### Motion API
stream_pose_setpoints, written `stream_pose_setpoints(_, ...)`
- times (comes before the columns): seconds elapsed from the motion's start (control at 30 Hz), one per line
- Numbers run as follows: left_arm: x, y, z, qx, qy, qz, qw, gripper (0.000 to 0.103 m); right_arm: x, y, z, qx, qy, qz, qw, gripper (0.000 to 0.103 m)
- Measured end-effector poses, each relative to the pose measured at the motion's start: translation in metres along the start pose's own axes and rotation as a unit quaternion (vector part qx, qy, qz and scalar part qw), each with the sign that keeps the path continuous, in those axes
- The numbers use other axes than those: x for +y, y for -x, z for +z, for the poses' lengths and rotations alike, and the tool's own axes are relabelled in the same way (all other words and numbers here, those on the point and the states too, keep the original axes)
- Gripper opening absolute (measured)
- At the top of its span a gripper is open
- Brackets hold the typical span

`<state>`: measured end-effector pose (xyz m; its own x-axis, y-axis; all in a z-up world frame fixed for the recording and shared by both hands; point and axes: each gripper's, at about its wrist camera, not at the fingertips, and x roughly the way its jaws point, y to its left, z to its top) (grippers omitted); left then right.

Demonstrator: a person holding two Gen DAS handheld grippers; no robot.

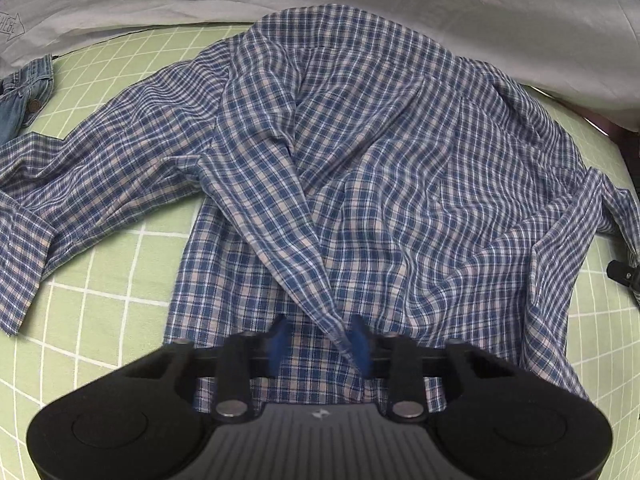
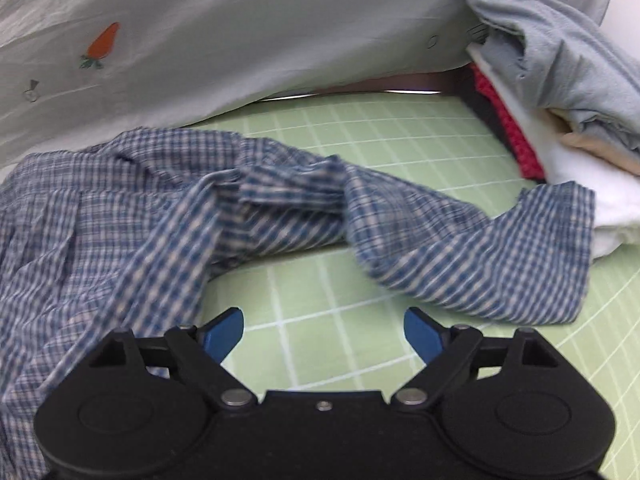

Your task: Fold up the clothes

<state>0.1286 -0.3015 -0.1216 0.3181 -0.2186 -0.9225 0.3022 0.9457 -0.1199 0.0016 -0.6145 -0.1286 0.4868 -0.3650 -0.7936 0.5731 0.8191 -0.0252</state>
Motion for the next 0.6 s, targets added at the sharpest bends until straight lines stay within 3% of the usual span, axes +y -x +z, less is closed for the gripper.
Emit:
stream_pose_setpoints(0.13,0.012,0.014,0.0,-0.034,-0.006,0.008,0.9994,0.002,0.023,0.013,-0.005,-0.003,0.027,0.03,0.999,0.088)
stream_pose_setpoints(0.23,0.048,0.038,0.007,-0.066,0.027,0.038,0.9967,0.002,0.031,0.024,-0.007,-0.007,0.038,0.044,0.998,0.088)
stream_pose_setpoints(0.33,0.101,0.058,0.012,-0.098,0.087,0.106,0.9857,0.002,0.034,0.03,-0.011,-0.004,0.041,0.057,0.998,0.088)
stream_pose_setpoints(0.4,0.128,0.064,0.014,-0.097,0.122,0.134,0.9787,0.005,0.035,0.034,-0.015,0.003,0.041,0.068,0.997,0.088)
stream_pose_setpoints(0.5,0.141,0.078,0.007,-0.102,0.143,0.121,0.977,0.026,0.036,0.039,-0.021,0.012,0.04,0.083,0.996,0.088)
stream_pose_setpoints(0.57,0.136,0.084,0.0,-0.104,0.14,0.103,0.9792,0.057,0.035,0.043,-0.026,0.018,0.036,0.098,0.994,0.088)
stream_pose_setpoints(0.6,0.13,0.085,-0.004,-0.103,0.136,0.094,0.981,0.064,0.034,0.044,-0.03,0.025,0.034,0.106,0.993,0.088)
